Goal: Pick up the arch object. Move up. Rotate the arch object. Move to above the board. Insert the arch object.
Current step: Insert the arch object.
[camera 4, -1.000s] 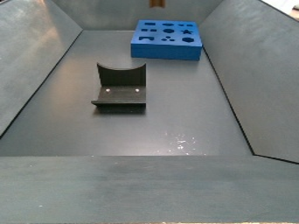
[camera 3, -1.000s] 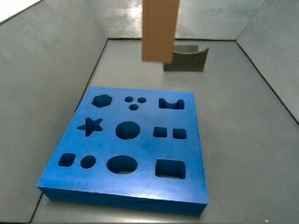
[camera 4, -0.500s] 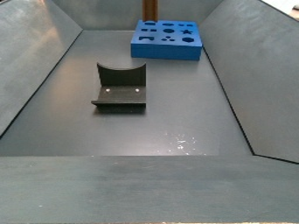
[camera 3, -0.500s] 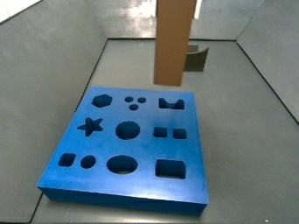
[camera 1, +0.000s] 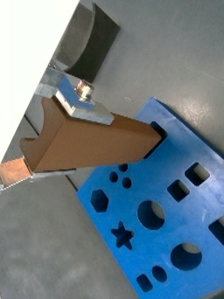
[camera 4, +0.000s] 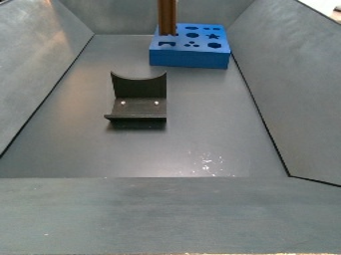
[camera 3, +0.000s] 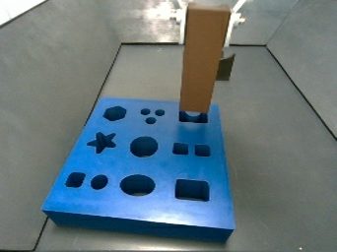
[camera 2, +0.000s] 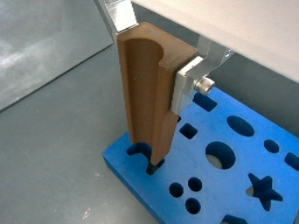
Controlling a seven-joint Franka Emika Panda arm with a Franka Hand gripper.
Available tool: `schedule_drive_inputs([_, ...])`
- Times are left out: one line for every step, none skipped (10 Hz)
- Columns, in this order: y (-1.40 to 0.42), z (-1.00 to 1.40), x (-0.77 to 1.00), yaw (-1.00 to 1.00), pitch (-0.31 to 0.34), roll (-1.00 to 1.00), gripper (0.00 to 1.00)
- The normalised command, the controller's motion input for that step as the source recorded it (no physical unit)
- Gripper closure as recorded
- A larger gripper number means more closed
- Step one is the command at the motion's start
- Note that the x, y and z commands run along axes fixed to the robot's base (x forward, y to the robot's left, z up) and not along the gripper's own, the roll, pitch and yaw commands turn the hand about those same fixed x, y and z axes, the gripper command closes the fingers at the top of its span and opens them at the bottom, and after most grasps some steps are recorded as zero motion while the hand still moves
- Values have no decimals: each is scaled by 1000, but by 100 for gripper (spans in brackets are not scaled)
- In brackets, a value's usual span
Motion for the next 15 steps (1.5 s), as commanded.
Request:
schedule_drive_inputs([80,-534,0,6,0,70,100])
schedule_drive_inputs([63,-140,0,0,0,-16,100])
schedule_drive_inputs([6,-14,0,0,0,-13,100])
schedule_drive_inputs([60,-191,63,0,0,-1,100])
schedule_drive_inputs([69,-249,174,0,0,0,100])
schedule_drive_inputs([91,-326,189,0,0,0,100])
schedule_drive_inputs([71,-371,191,0,0,0,100])
schedule_drive_inputs([0,-366,160,0,0,0,100])
schedule_drive_inputs([0,-454,63,0,-26,0,100])
schedule_drive_inputs([0,-591,0,0,-26,0,100])
schedule_drive_inputs([0,-611,0,0,-19,0,100])
schedule_drive_inputs([0,-546,0,0,-20,0,100])
schedule_drive_inputs([0,0,0,0,-21,0,100])
schedule_drive_inputs([0,0,-100,-46,0,31,100])
schedule_drive_inputs([0,-6,0,-9,0,40,100])
